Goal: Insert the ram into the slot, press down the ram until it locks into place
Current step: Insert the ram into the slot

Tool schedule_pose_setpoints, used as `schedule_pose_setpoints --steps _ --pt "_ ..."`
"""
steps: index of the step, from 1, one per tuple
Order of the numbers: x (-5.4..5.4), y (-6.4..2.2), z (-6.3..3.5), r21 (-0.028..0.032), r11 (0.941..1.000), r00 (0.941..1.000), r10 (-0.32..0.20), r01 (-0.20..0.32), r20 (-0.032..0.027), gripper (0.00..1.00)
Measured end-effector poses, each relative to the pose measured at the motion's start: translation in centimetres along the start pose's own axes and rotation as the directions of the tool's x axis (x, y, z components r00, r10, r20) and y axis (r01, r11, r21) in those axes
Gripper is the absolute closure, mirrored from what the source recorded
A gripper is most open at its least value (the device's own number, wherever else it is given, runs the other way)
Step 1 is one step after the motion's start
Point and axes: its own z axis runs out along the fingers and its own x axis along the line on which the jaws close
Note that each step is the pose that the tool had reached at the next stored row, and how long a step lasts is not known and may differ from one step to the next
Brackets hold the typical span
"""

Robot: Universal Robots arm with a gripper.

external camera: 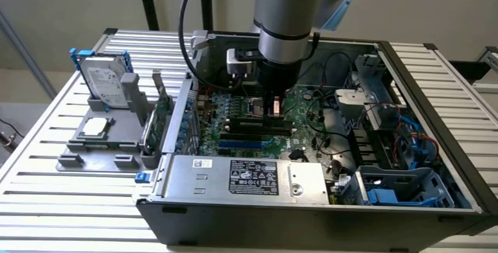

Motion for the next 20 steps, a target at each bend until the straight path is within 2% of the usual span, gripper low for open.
schedule_pose_setpoints --steps 20 --pt "-0.13 -0.01 0.46 0.0024 1.0 1.0 -0.002 0.002 -0.0001 0.86"
